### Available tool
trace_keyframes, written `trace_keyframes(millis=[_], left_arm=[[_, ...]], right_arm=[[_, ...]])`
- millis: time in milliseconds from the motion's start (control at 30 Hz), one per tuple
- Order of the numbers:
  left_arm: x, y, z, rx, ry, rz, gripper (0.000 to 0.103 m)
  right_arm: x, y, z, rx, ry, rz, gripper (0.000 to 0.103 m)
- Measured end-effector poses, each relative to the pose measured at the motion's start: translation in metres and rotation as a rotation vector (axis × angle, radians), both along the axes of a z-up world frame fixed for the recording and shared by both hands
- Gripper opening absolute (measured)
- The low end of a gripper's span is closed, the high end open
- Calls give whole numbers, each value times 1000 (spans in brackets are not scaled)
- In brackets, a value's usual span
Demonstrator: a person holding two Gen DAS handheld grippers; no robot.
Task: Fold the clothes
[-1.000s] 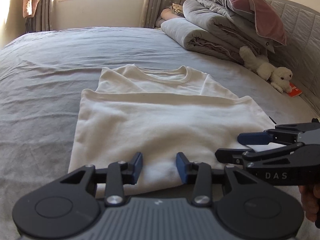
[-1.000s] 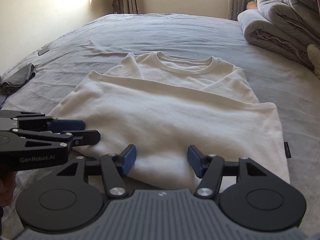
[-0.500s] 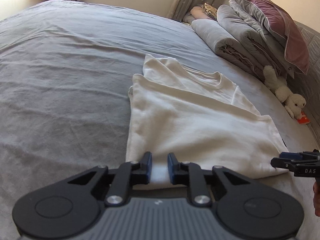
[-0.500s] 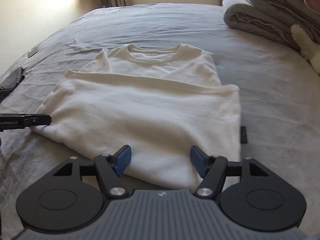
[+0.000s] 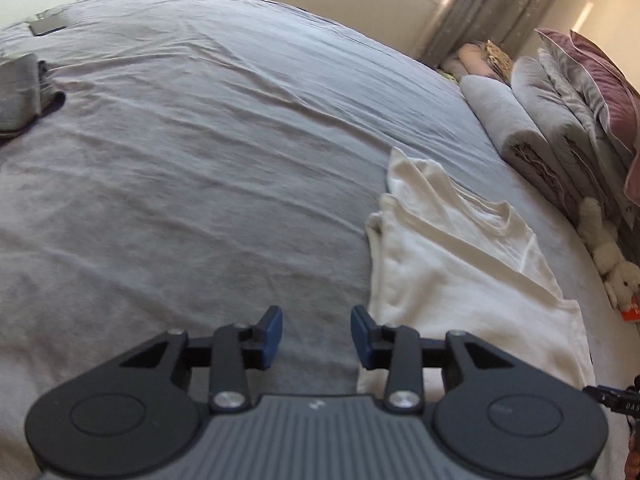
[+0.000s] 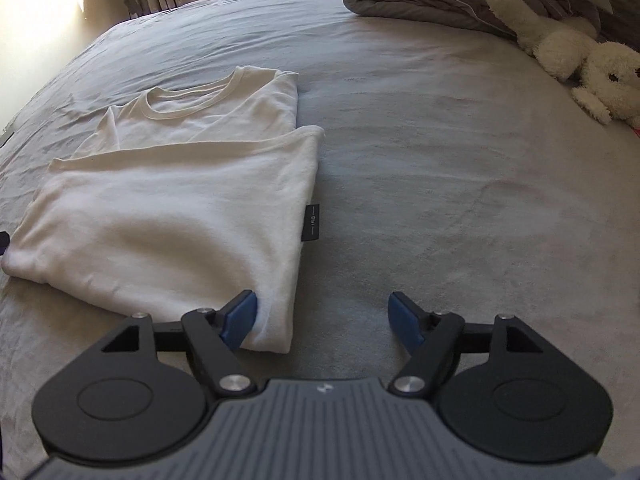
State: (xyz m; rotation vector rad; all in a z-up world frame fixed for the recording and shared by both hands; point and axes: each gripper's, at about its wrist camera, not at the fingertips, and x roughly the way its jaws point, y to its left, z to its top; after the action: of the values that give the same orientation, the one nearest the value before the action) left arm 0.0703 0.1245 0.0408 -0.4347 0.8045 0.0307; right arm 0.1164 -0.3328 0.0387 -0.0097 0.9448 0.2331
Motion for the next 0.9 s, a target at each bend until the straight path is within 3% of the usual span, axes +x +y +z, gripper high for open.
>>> trace_keyframes(millis=[133, 233, 333, 500, 700, 900], left_arm=[[-5, 3, 6, -40, -17, -8, 40], [-8, -2, 1, -129, 6, -7, 42], [-11, -6, -5, -219, 29, -6, 45], [-17, -14, -14, -369, 67, -3, 52], [-8, -20, -30, -397, 88, 28, 55], [-9, -9, -26, -413, 91, 84, 53]], right_arm=[[-3, -6, 12, -1, -35, -49, 76], [-3, -21, 18, 147, -17, -107, 77], [-2, -36, 13, 349, 60, -174, 77], [-7, -43, -2, 517, 145, -242, 77], [-6, -32, -9, 573, 135, -276, 78], [-12, -19, -8, 577, 102, -273, 78]])
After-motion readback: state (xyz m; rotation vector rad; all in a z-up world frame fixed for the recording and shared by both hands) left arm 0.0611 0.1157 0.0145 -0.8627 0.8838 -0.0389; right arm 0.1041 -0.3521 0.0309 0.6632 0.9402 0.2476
